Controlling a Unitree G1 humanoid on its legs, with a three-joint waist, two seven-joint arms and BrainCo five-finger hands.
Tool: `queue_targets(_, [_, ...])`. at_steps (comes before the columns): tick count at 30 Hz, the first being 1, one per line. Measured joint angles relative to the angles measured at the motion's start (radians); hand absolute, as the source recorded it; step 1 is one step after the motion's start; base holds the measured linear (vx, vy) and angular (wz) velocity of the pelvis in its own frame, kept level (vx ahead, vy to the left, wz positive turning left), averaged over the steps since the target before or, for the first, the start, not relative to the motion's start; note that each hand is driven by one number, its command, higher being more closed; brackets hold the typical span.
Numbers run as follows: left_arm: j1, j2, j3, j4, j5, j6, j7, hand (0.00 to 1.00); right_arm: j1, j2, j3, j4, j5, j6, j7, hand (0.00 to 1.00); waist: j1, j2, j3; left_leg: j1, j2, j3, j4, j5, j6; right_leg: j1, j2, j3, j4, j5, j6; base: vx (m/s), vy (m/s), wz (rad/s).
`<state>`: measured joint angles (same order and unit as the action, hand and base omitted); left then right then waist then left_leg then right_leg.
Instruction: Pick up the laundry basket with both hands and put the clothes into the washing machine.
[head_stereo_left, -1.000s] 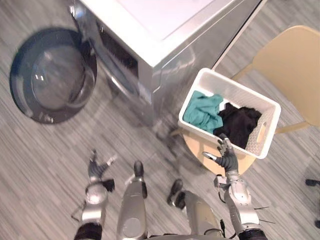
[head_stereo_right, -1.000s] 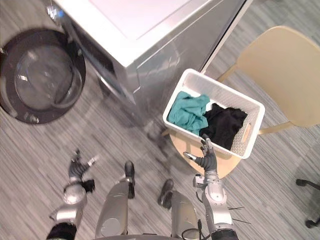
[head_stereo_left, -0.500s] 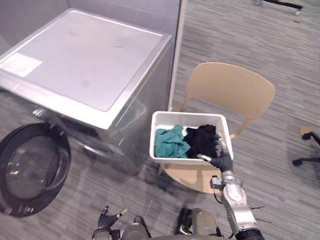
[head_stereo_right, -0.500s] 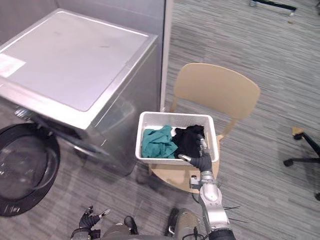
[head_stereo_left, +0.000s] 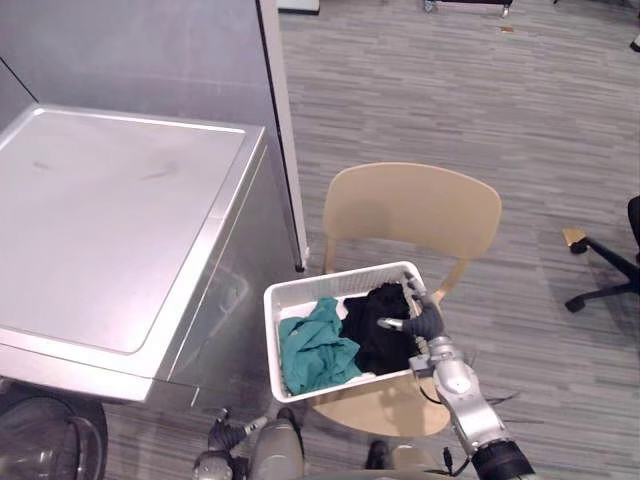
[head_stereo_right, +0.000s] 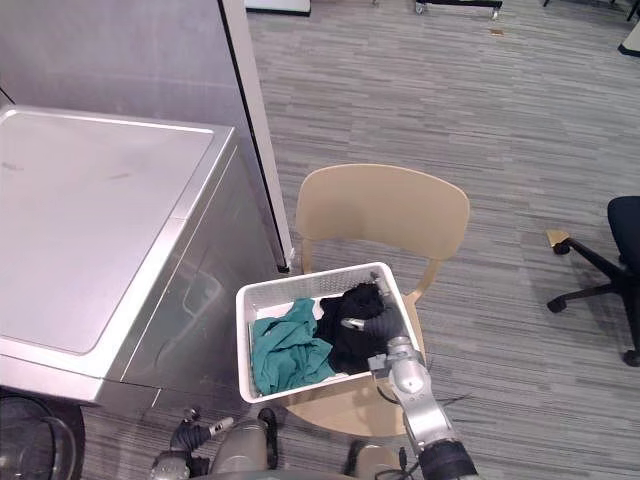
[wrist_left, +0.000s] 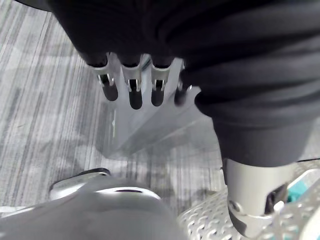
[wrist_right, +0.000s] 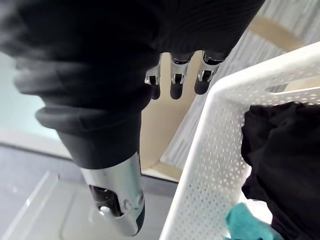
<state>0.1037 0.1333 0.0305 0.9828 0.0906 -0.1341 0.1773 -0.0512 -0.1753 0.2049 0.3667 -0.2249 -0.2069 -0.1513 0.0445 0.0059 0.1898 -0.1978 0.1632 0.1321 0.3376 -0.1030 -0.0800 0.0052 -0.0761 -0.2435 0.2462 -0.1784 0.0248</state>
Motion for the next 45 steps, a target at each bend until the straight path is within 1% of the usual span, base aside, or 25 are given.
queue_targets(1, [0.007, 0.000, -0.002, 0.004, 0.002, 0.000, 0.000, 0.00, -0.030, -0.010, 0.024, 0.042, -0.049, 0.005, 0.000, 0.00, 0.004, -0.001, 0.000, 0.015, -0.016, 0.007, -0.013, 0.000, 0.001, 0.012, -0.016, 0.003, -0.008, 0.007, 0.011, 0.12, 0.104, 0.07])
queue_targets(3, [0.016, -0.003, -0.003, 0.007, 0.002, 0.000, -0.001, 0.00, -0.086, -0.025, 0.071, 0.120, -0.118, 0.023, 0.005, 0.00, 0.027, 0.002, 0.002, 0.040, -0.035, 0.008, -0.021, 0.000, 0.001, 0.040, -0.033, 0.004, -0.023, 0.013, 0.022, 0.09, 0.097, 0.06])
queue_targets(5, [0.018, -0.003, -0.002, 0.007, 0.002, -0.001, -0.001, 0.00, -0.149, -0.030, 0.118, 0.190, -0.167, 0.031, 0.019, 0.00, 0.034, 0.003, 0.006, 0.040, -0.038, 0.002, -0.022, 0.000, 0.002, 0.048, -0.033, 0.003, -0.030, 0.018, 0.029, 0.02, 0.033, 0.13])
queue_targets(8, [0.000, -0.002, -0.001, 0.006, 0.004, -0.002, -0.001, 0.00, -0.272, -0.035, 0.184, 0.295, -0.218, 0.038, 0.023, 0.00, 0.053, 0.012, 0.051, 0.021, -0.035, -0.007, -0.019, 0.007, 0.012, 0.032, -0.032, -0.002, -0.024, 0.018, 0.029, -0.06, 0.003, 0.08])
queue_targets(11, [-0.044, -0.003, -0.002, -0.007, 0.004, -0.005, 0.000, 0.00, -0.414, -0.083, 0.242, 0.362, -0.245, 0.041, 0.022, 0.00, 0.055, 0.038, 0.135, -0.062, -0.035, -0.049, -0.003, 0.023, 0.032, -0.042, -0.024, -0.034, 0.019, 0.017, 0.027, -0.18, 0.008, 0.29])
queue_targets(12, [-0.070, -0.002, -0.001, -0.017, 0.001, -0.007, 0.003, 0.00, -0.478, -0.101, 0.246, 0.401, -0.258, 0.045, 0.021, 0.00, 0.063, 0.043, 0.174, -0.102, -0.038, -0.053, -0.005, 0.043, 0.033, -0.093, -0.029, -0.040, 0.053, 0.012, 0.022, -0.26, 0.026, 0.24])
queue_targets(13, [-0.100, 0.000, 0.000, -0.026, -0.001, -0.008, 0.006, 0.00, -0.537, -0.119, 0.248, 0.438, -0.262, 0.059, 0.020, 0.00, 0.082, 0.043, 0.208, -0.142, -0.042, -0.055, -0.006, 0.059, 0.041, -0.147, -0.034, -0.041, 0.089, 0.001, 0.018, -0.23, 0.026, 0.16])
queue_targets(15, [-0.134, 0.001, 0.001, -0.036, -0.012, -0.012, 0.022, 0.00, -0.611, -0.145, 0.270, 0.486, -0.283, 0.072, 0.019, 0.00, 0.092, 0.044, 0.243, -0.201, -0.047, -0.065, -0.006, 0.076, 0.044, -0.214, -0.049, -0.046, 0.129, -0.019, 0.021, -0.21, -0.002, 0.22])
queue_targets(17, [-0.149, 0.001, 0.001, -0.040, -0.021, -0.025, 0.026, 0.00, -0.657, -0.159, 0.292, 0.506, -0.297, 0.079, 0.019, 0.00, 0.109, 0.043, 0.255, -0.254, -0.056, -0.079, -0.009, 0.095, 0.048, -0.275, -0.055, -0.051, 0.158, -0.019, 0.020, -0.17, 0.008, 0.22])
queue_targets(19, [-0.163, -0.002, 0.000, -0.039, -0.043, -0.030, 0.028, 0.00, -0.701, -0.161, 0.324, 0.549, -0.300, 0.079, 0.016, 0.00, 0.114, 0.044, 0.255, -0.301, -0.064, -0.094, -0.017, 0.116, 0.050, -0.326, -0.068, -0.062, 0.181, -0.023, 0.018, -0.10, 0.016, 0.23])
queue_targets(20, [-0.177, -0.003, -0.001, -0.040, -0.050, -0.033, 0.028, 0.00, -0.727, -0.161, 0.328, 0.579, -0.320, 0.081, 0.015, 0.00, 0.126, 0.044, 0.255, -0.326, -0.070, -0.104, -0.025, 0.133, 0.056, -0.355, -0.068, -0.069, 0.191, -0.023, 0.018, -0.04, -0.010, 0.24])
queue_targets(21, [-0.197, -0.005, -0.001, -0.038, -0.061, -0.038, 0.030, 0.00, -0.750, -0.165, 0.328, 0.603, -0.338, 0.084, 0.008, 0.00, 0.135, 0.044, 0.256, -0.353, -0.075, -0.114, -0.029, 0.142, 0.053, -0.382, -0.071, -0.079, 0.200, -0.023, 0.018, -0.06, -0.007, 0.24])
queue_targets(22, [-0.209, -0.007, -0.001, -0.038, -0.062, -0.040, 0.034, 0.00, -0.758, -0.170, 0.330, 0.606, -0.339, 0.087, 0.000, 1.00, 0.138, 0.045, 0.256, -0.368, -0.078, -0.122, -0.032, 0.151, 0.058, -0.395, -0.076, -0.087, 0.206, -0.024, 0.016, -0.03, 0.004, 0.36])
queue_targets(25, [-0.283, -0.017, -0.001, -0.034, -0.086, -0.049, 0.044, 0.00, -0.825, -0.185, 0.357, 0.642, -0.345, 0.101, -0.031, 1.00, 0.143, 0.046, 0.257, -0.441, -0.094, -0.167, -0.069, 0.194, 0.047, -0.467, -0.092, -0.130, 0.229, -0.030, 0.009, -0.03, -0.010, 0.45])
queue_targets(27, [-0.325, -0.036, 0.005, -0.035, -0.101, -0.050, 0.047, 0.00, -0.861, -0.194, 0.356, 0.635, -0.345, 0.102, -0.085, 1.00, 0.144, 0.046, 0.262, -0.471, -0.106, -0.186, -0.098, 0.218, 0.042, -0.509, -0.105, -0.149, 0.257, -0.043, 0.007, -0.01, -0.018, 0.34])
queue_targets(31, [-0.347, -0.088, 0.021, -0.069, -0.122, -0.051, 0.048, 0.00, -0.873, -0.195, 0.353, 0.581, -0.319, 0.111, -0.101, 1.00, 0.151, 0.045, 0.263, -0.495, -0.113, -0.199, -0.097, 0.225, 0.042, -0.535, -0.119, -0.169, 0.291, -0.065, -0.004, 0.03, -0.039, 0.16])
queue_targets(35, [-0.350, -0.112, 0.043, -0.078, -0.128, -0.049, 0.052, 0.00, -0.784, -0.175, 0.289, 0.417, -0.246, 0.130, -0.117, 1.00, 0.137, 0.043, 0.265, -0.493, -0.113, -0.213, -0.092, 0.230, 0.036, -0.520, -0.118, -0.194, 0.299, -0.075, -0.007, 0.07, -0.058, 0.15])
queue_targets(37, [-0.350, -0.118, 0.052, -0.086, -0.128, -0.048, 0.066, 0.00, -0.700, -0.151, 0.203, 0.273, -0.211, 0.137, -0.140, 1.00, 0.133, 0.039, 0.267, -0.466, -0.111, -0.211, -0.090, 0.229, 0.035, -0.492, -0.117, -0.194, 0.300, -0.076, -0.008, 0.08, -0.057, 0.08])
queue_targets(38, [-0.350, -0.118, 0.052, -0.087, -0.128, -0.048, 0.066, 0.00, -0.678, -0.146, 0.182, 0.235, -0.203, 0.137, -0.143, 1.00, 0.131, 0.038, 0.268, -0.456, -0.111, -0.210, -0.090, 0.228, 0.035, -0.479, -0.116, -0.194, 0.298, -0.076, -0.008, 0.05, -0.040, 0.03])
queue_targets(40, [-0.347, -0.114, 0.052, -0.088, -0.128, -0.047, 0.066, 0.00, -0.574, -0.115, 0.102, 0.069, -0.163, 0.134, -0.160, 1.00, 0.126, 0.026, 0.275, -0.397, -0.107, -0.207, -0.089, 0.212, 0.028, -0.416, -0.109, -0.189, 0.278, -0.078, -0.005, 0.02, -0.032, -0.05])
queue_targets(41, [-0.343, -0.110, 0.051, -0.088, -0.127, -0.047, 0.066, 0.00, -0.547, -0.105, 0.082, 0.028, -0.149, 0.129, -0.165, 1.00, 0.125, 0.021, 0.276, -0.386, -0.107, -0.206, -0.089, 0.210, 0.028, -0.398, -0.105, -0.187, 0.268, -0.081, -0.004, -0.01, -0.020, -0.13])
queue_targets(42, [-0.326, -0.093, 0.051, -0.089, -0.127, -0.045, 0.065, 0.00, -0.481, -0.068, 0.037, -0.075, -0.113, 0.105, -0.177, 1.00, 0.105, 0.004, 0.284, -0.348, -0.103, -0.201, -0.091, 0.205, 0.028, -0.357, -0.096, -0.174, 0.239, -0.083, -0.003, -0.05, -0.009, -0.19])
queue_targets(43, [-0.303, -0.074, 0.051, -0.087, -0.126, -0.038, 0.065, 0.00, -0.423, -0.047, 0.019, -0.166, -0.080, 0.092, -0.177, 1.00, 0.098, -0.013, 0.284, -0.322, -0.097, -0.189, -0.100, 0.204, 0.028, -0.337, -0.090, -0.161, 0.224, -0.081, -0.001, -0.05, 0.001, -0.23])
queue_targets(44, [-0.292, -0.066, 0.051, -0.087, -0.126, -0.035, 0.065, 0.00, -0.397, -0.040, 0.012, -0.196, -0.067, 0.085, -0.176, 1.00, 0.094, -0.020, 0.285, -0.308, -0.095, -0.183, -0.105, 0.204, 0.028, -0.324, -0.085, -0.155, 0.216, -0.078, 0.000, -0.04, 0.001, -0.26])
queue_targets(45, [-0.270, -0.050, 0.051, -0.086, -0.120, -0.027, 0.064, 0.00, -0.343, -0.024, 0.004, -0.243, -0.029, 0.070, -0.171, 1.00, 0.085, -0.036, 0.281, -0.272, -0.091, -0.172, -0.123, 0.205, 0.028, -0.297, -0.079, -0.143, 0.196, -0.071, 0.003, 0.00, 0.001, -0.22])
